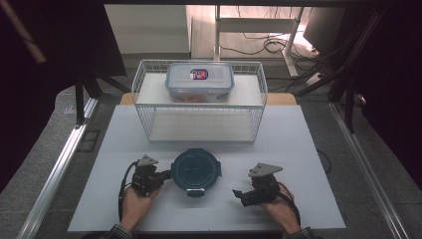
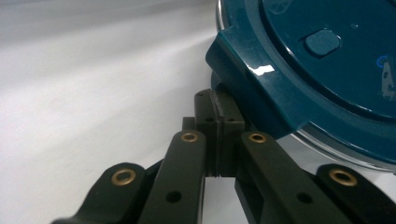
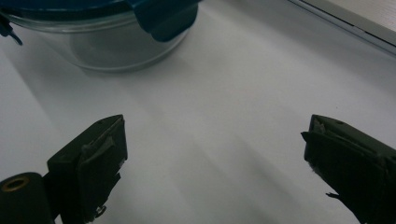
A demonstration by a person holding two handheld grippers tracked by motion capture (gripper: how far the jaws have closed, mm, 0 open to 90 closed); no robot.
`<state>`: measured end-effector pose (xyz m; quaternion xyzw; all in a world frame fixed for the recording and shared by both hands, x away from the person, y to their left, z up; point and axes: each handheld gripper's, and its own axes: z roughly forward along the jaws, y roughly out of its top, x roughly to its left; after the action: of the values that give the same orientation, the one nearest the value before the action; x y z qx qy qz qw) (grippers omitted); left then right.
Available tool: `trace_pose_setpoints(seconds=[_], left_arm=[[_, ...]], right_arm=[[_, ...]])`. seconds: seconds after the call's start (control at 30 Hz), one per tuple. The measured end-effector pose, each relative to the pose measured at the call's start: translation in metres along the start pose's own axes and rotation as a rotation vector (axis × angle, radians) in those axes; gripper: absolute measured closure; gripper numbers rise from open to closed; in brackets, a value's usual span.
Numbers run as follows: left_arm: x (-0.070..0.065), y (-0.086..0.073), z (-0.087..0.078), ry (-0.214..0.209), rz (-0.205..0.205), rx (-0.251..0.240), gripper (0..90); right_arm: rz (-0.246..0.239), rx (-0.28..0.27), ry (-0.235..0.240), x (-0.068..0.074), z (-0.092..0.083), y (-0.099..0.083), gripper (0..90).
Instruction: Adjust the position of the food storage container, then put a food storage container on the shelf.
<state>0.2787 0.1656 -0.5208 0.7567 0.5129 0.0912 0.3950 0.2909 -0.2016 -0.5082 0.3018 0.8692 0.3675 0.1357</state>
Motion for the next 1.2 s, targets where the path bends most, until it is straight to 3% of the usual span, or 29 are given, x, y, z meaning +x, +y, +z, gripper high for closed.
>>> trace_pose_setpoints(seconds=[0.13,0.23,0.3,0.33,0.37,0.4,0.43,0.6,0.73,0.8,0.87,1.0,1.07,1.2], left_arm=[[-0.006,0.004,0.007,-0.002,0.026,-0.004,90.0],[-0.001,0.004,0.006,-0.041,0.016,0.000,90.0],[0.000,0.004,0.003,-0.025,0.038,-0.010,89.9],[0.000,0.004,0.001,-0.007,0.059,-0.006,86.0],[0.000,0.004,-0.001,0.003,0.073,-0.003,71.4],[0.001,0.004,-0.003,0.013,0.093,-0.005,71.4],[0.003,0.002,-0.006,0.013,0.101,-0.010,65.5],[0.011,-0.006,-0.018,-0.019,0.116,-0.035,35.9],[0.018,-0.013,-0.021,-0.092,0.108,-0.034,17.9],[0.019,-0.015,-0.018,-0.086,0.124,-0.018,10.2],[0.018,-0.016,-0.017,-0.085,0.146,-0.019,8.3],[0.020,-0.018,-0.014,-0.109,0.150,-0.015,7.6],[0.023,-0.018,-0.013,-0.113,0.139,-0.020,6.0],[0.028,-0.018,-0.012,-0.138,0.109,-0.033,4.9]], right_arm=[[0.003,0.002,-0.002,-0.001,0.001,-0.001,5.9],[0.004,0.001,-0.004,-0.001,0.000,-0.001,5.9],[0.003,-0.002,-0.006,-0.002,-0.002,-0.001,5.9],[0.005,-0.004,-0.005,-0.002,-0.003,-0.001,5.9],[0.009,-0.010,-0.007,-0.003,-0.004,-0.002,5.9],[0.009,-0.010,-0.007,-0.003,-0.004,-0.002,5.9],[0.011,-0.013,-0.009,-0.004,-0.005,-0.002,5.9],[0.016,-0.015,-0.008,-0.005,-0.006,-0.002,5.9],[0.014,-0.016,-0.006,-0.004,-0.006,-0.002,5.9],[0.012,-0.016,-0.004,-0.004,-0.005,-0.003,5.8],[0.010,-0.015,-0.002,-0.004,-0.005,-0.003,5.6],[0.010,-0.011,0.006,-0.005,-0.003,-0.004,5.1],[0.013,-0.011,0.012,-0.005,-0.002,-0.005,3.5],[0.027,-0.040,-0.033,-0.006,-0.004,-0.003,0.0]])
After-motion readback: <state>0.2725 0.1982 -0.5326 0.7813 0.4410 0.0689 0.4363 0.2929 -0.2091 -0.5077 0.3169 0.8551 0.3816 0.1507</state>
